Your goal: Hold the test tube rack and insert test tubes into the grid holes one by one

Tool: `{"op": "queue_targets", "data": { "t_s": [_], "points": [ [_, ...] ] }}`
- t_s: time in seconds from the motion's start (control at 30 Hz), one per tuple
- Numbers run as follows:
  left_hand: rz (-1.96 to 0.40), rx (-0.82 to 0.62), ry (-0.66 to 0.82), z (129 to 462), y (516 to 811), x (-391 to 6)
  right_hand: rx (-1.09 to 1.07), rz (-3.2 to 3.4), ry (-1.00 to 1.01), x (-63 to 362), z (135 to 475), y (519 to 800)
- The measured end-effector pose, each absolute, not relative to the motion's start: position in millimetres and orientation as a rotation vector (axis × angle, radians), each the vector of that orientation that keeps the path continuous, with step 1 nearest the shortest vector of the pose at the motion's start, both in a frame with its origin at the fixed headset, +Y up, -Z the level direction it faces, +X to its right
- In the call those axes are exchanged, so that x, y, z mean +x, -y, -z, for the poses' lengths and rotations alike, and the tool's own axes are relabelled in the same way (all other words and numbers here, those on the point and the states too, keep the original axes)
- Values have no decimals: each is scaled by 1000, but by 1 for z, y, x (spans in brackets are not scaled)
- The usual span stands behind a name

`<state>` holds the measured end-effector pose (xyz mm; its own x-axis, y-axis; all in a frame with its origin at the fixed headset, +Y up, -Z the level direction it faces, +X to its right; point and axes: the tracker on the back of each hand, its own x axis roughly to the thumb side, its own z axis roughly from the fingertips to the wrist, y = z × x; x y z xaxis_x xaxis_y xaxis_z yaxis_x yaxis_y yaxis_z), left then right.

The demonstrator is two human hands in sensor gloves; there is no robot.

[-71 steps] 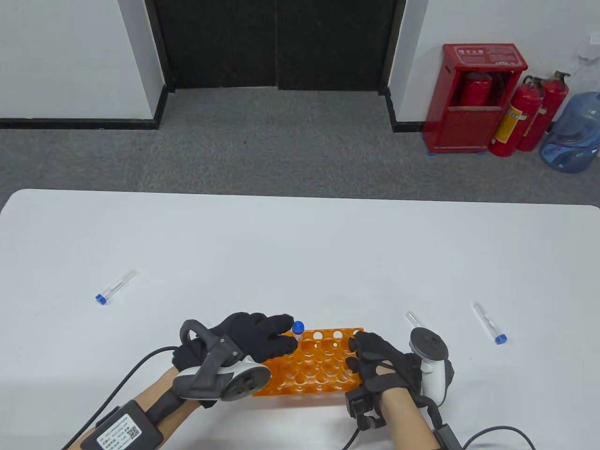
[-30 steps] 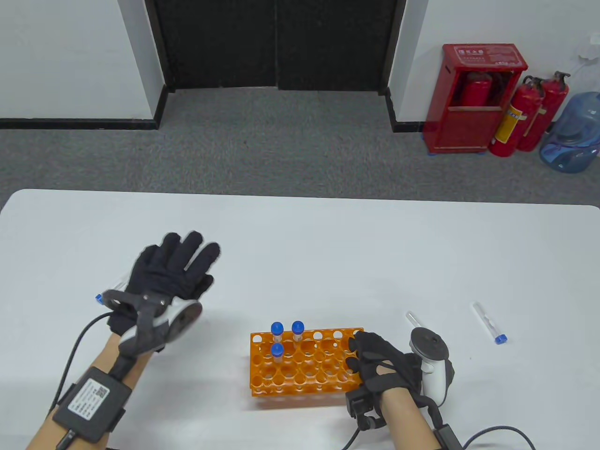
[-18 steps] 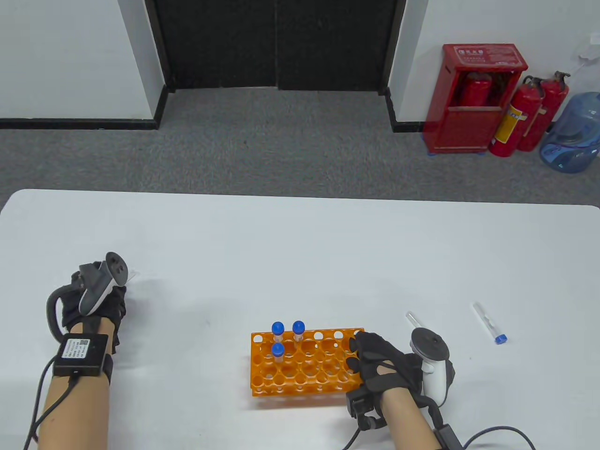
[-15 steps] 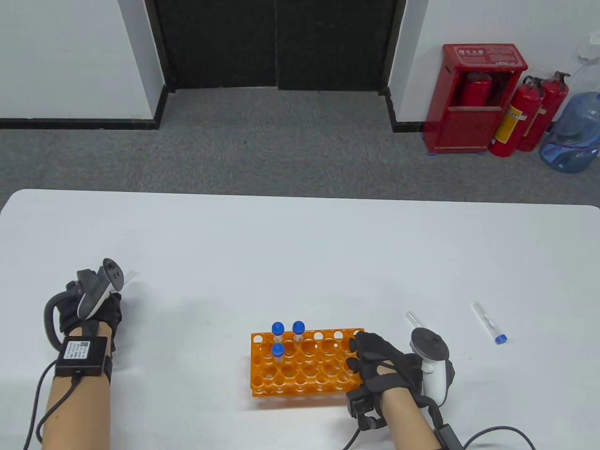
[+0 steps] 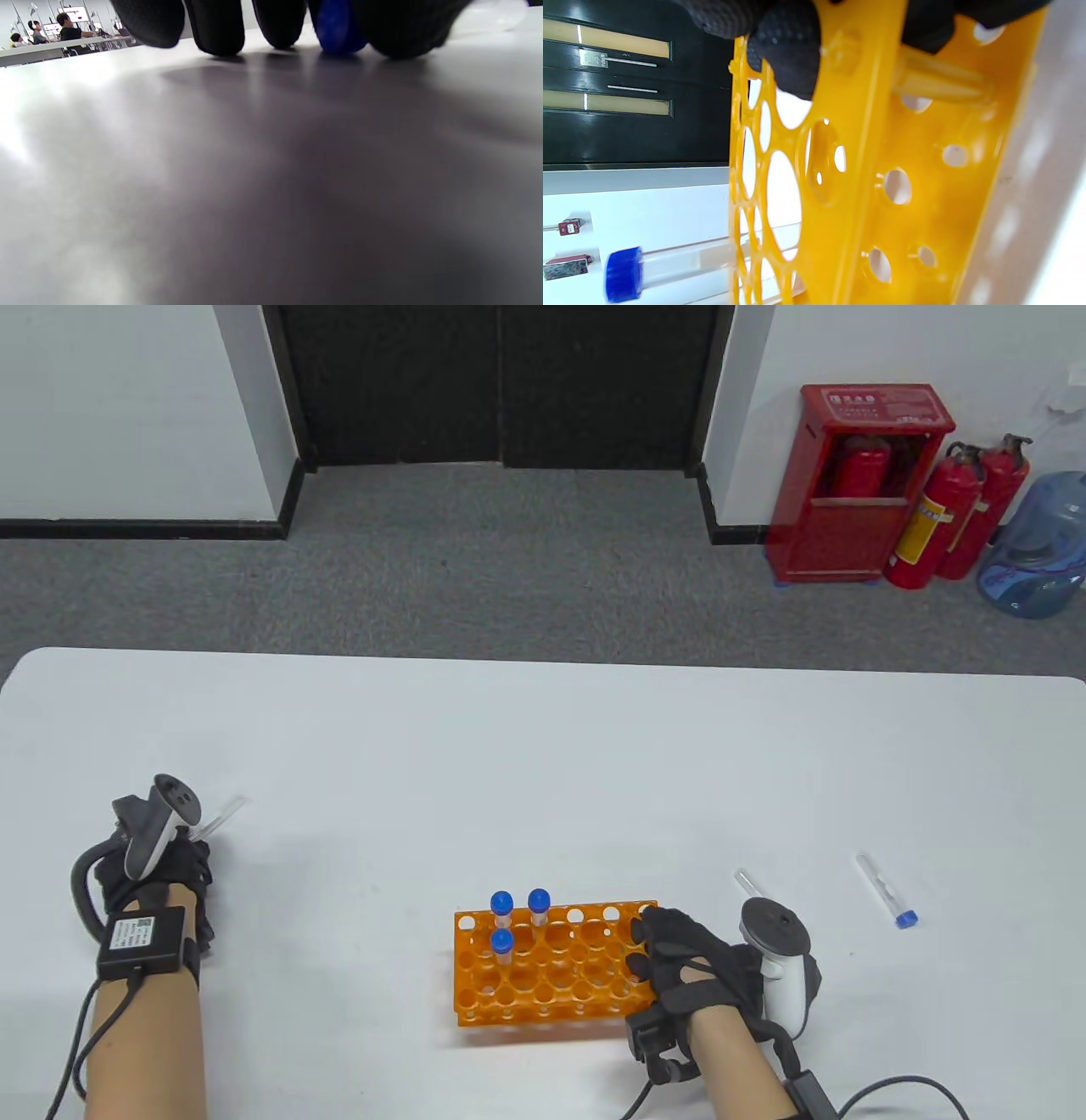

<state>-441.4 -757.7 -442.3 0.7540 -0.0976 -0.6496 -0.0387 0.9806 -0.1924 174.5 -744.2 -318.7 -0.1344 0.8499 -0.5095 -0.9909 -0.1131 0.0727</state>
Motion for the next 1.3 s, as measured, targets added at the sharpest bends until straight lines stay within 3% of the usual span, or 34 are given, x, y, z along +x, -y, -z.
{"op": "queue_targets", "data": {
  "t_s": [0.17, 0.4, 0.6, 0.83, 1.07, 1.3],
  "points": [
    [37, -119, -687, 432, 737, -432, -397, -1643, -458, 176, 319, 743],
    [57, 77, -439, 416, 667, -393, -400, -1640, -457, 175, 318, 743],
    [-87, 259, -203, 384, 594, -337, -397, -1632, -451, 176, 318, 743],
    [-204, 407, 114, 332, 535, -246, -394, -1648, -450, 175, 318, 742],
    [-119, 412, 431, 285, 521, -142, -392, -1653, -443, 174, 317, 741],
    [-10, 346, 519, 285, 540, -79, -378, -1664, -449, 171, 317, 741]
  ]
}}
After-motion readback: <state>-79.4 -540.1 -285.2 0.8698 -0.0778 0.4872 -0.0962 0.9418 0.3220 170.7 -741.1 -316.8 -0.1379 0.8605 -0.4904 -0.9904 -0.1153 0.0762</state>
